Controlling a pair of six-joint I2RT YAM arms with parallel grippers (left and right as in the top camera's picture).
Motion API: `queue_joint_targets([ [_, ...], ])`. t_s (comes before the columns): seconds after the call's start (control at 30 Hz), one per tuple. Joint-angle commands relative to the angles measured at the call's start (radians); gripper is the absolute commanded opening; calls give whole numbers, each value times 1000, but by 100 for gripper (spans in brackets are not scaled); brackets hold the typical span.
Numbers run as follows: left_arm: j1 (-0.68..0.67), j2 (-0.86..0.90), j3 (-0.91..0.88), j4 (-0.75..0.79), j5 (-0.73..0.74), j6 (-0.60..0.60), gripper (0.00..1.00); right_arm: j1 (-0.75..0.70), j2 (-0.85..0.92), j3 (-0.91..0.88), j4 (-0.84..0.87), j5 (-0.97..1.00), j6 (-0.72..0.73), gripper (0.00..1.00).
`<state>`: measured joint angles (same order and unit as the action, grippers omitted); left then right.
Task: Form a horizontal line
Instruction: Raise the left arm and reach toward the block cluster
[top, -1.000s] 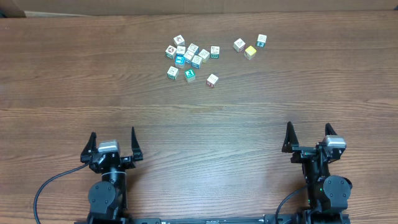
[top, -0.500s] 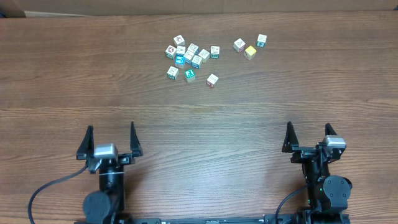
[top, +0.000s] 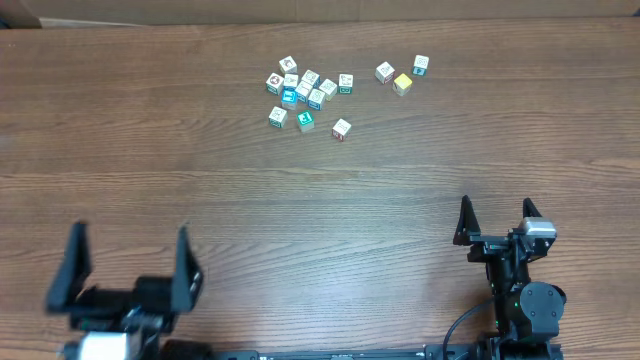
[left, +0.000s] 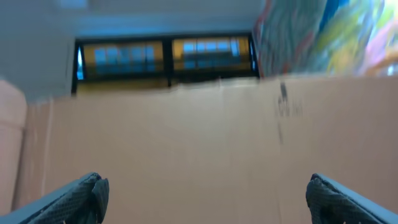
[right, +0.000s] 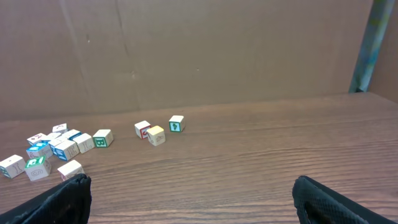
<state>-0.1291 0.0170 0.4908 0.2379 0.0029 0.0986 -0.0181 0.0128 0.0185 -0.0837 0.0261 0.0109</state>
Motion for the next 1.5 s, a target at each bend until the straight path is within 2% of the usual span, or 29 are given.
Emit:
queue_joint_targets([
  [0.0,-2,44,125,-41,17,37,100,-3,-10,-11,2,-6,-5,100],
  [0.17,-2,192,319,-120,80,53,100,-3,-10,-11,2,-6,-5,100],
  [0.3,-2,377,501,-224,154,69,100,-3,-10,-11,2,-6,-5,100],
  [0.67,-2,910,974,-738,282,64,100,-3,-10,-11,2,-6,-5,100],
  [0.97,-2,1174,1003,-961,438,-66,100,24,-10,-11,2,-6,-5,100],
  [1.47,-2,1622,1003,-970,448,-107,100,24,-10,-11,2,-6,-5,100],
])
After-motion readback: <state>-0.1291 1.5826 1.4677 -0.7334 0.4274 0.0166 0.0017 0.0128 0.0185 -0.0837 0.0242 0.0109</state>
